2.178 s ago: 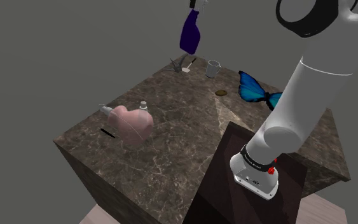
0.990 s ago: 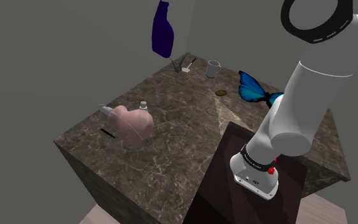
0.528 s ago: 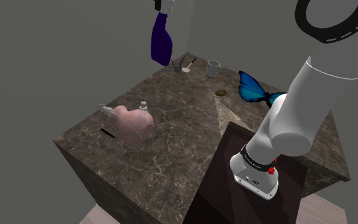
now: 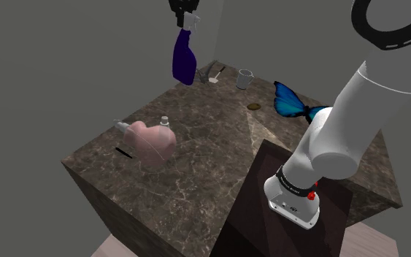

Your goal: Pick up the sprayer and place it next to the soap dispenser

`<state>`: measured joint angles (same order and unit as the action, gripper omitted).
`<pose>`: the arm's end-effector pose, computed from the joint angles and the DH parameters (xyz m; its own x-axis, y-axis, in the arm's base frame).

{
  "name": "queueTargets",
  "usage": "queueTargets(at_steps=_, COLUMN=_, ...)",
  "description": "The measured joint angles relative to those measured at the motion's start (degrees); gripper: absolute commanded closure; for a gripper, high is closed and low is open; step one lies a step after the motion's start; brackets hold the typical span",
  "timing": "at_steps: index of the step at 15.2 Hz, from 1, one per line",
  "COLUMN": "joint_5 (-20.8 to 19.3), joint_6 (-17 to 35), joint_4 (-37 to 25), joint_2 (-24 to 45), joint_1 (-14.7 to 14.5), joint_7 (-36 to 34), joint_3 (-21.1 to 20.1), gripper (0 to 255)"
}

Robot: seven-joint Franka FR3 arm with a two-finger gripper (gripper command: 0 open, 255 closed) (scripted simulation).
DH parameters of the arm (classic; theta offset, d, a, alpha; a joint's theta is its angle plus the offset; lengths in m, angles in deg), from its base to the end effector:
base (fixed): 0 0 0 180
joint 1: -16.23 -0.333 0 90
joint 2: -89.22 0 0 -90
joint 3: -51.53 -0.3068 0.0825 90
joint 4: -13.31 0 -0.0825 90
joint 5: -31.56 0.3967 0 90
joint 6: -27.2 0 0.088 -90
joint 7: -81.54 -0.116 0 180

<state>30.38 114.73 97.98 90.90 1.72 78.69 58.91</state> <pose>0.5681 0.0697 0.6308 0.9970 0.0739 0.0220 0.0734 -0.9970 0.0232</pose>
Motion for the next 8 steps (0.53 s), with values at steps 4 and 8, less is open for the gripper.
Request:
queueTargets(at_steps=4, joint_5=-0.1, joint_6=3.5, joint_4=4.6, joint_2=-1.1, joint_1=0.0, joint_7=-0.1, joint_3=0.0, gripper=255)
queueTargets(at_steps=8, joint_5=-0.2, joint_6=6.7, joint_4=8.5, joint_2=-1.8, joint_1=0.0, joint_7=-0.2, joint_3=0.0, gripper=255)
